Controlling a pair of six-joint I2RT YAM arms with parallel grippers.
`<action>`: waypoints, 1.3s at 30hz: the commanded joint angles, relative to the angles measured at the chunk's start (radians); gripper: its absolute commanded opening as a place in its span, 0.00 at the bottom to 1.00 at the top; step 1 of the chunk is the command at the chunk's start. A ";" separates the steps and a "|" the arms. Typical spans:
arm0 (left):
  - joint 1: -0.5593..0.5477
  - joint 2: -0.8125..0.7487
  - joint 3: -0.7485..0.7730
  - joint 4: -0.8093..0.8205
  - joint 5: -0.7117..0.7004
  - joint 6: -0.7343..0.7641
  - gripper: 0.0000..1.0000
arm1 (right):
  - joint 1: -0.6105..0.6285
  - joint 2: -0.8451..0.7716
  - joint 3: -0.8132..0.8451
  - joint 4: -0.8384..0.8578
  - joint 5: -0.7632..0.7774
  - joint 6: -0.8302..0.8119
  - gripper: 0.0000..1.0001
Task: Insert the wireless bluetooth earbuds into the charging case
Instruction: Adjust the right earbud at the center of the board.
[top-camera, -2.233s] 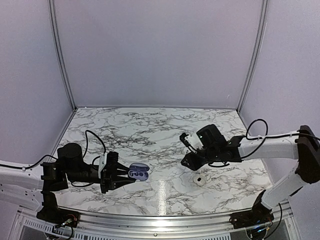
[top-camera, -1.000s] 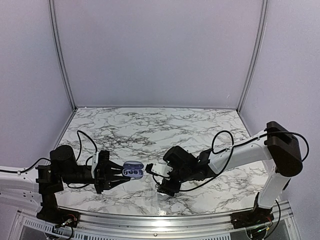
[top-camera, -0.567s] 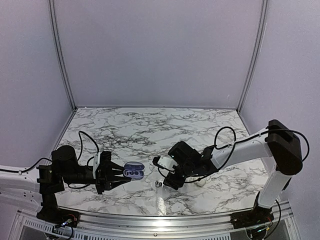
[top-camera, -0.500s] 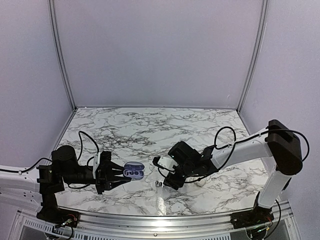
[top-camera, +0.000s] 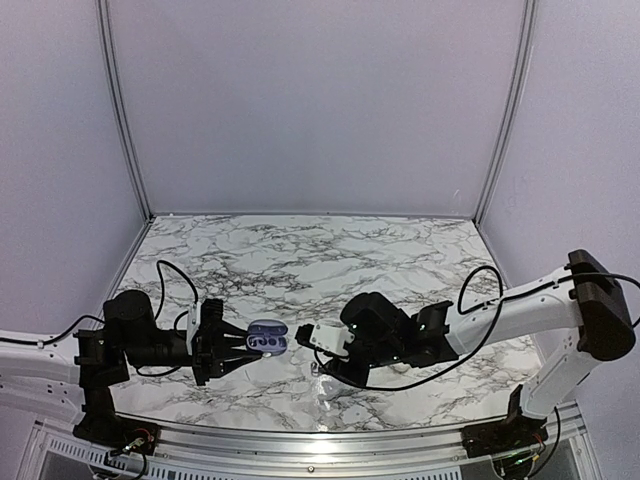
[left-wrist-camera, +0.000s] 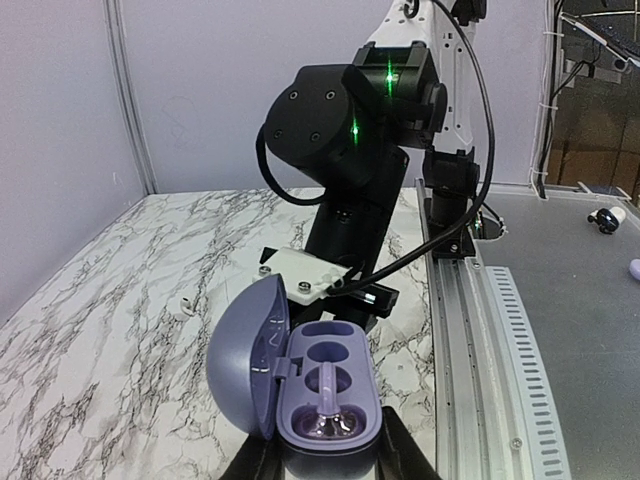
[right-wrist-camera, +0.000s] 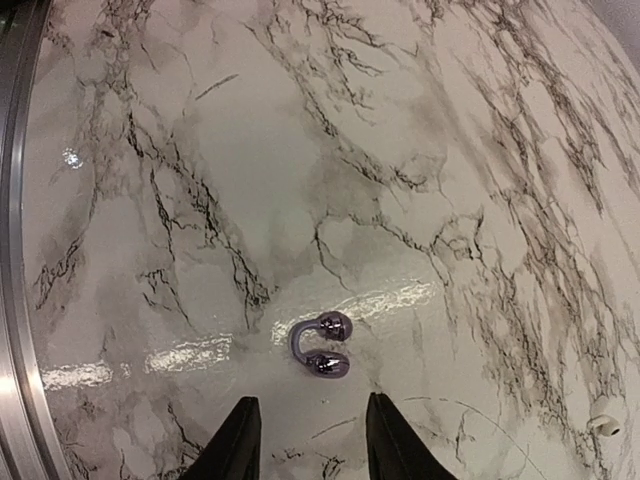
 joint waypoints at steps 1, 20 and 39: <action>0.014 0.000 0.034 0.026 -0.008 -0.013 0.01 | 0.017 0.023 0.048 -0.006 0.030 -0.053 0.34; 0.020 -0.055 -0.001 0.027 -0.011 -0.037 0.00 | 0.100 0.205 0.129 -0.022 0.197 -0.131 0.31; 0.023 -0.054 0.004 0.029 -0.008 -0.037 0.00 | 0.052 0.229 0.144 -0.034 0.253 -0.136 0.21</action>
